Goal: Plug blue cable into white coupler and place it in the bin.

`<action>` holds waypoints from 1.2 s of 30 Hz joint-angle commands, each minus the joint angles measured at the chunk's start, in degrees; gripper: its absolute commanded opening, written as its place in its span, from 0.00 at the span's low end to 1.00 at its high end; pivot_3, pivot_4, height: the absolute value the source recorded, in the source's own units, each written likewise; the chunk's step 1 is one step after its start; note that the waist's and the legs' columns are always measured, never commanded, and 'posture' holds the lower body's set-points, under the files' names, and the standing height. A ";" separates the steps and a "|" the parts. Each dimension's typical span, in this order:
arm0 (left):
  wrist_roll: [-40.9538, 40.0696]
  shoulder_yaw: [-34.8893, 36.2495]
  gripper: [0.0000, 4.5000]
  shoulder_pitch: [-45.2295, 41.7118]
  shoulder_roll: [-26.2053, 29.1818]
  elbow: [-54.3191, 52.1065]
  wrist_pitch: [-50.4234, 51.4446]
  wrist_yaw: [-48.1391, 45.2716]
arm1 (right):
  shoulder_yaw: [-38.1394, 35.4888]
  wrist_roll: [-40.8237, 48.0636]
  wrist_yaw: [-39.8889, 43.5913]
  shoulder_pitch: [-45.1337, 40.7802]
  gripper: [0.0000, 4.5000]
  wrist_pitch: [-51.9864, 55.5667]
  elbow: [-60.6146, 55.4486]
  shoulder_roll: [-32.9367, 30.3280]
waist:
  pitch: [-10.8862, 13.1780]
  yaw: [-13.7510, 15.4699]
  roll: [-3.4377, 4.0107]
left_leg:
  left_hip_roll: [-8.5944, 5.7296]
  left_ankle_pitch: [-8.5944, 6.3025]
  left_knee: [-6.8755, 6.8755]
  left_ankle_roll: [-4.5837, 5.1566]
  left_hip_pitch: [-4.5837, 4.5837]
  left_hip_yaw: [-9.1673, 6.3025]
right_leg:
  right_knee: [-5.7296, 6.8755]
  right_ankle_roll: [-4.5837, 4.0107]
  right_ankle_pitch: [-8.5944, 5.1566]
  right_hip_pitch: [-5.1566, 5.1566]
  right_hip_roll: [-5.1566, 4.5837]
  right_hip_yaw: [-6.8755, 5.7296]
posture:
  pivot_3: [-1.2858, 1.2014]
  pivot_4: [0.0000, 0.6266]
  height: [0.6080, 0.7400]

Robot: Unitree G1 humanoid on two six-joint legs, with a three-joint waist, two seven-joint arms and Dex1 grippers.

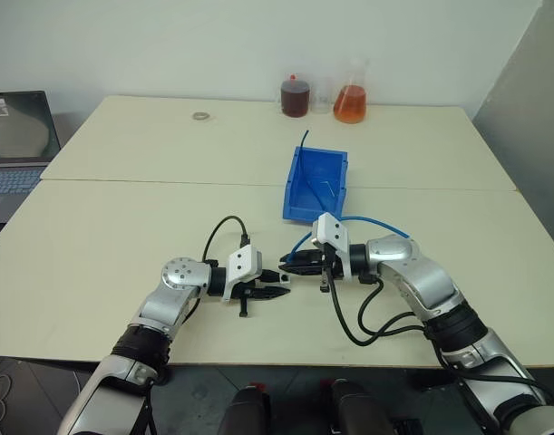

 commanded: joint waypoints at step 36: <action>1.58 1.10 0.17 1.55 -0.61 -2.13 2.12 1.18 | 3.20 -6.61 -0.36 0.90 0.04 3.37 3.63 0.97 | -0.10 -0.21 0.04 | 0.08 0.01 -0.05 0.01 0.85 0.03 | 0.07 -0.04 -0.05 0.67 0.12 0.07 | 0.52 0.24 1.00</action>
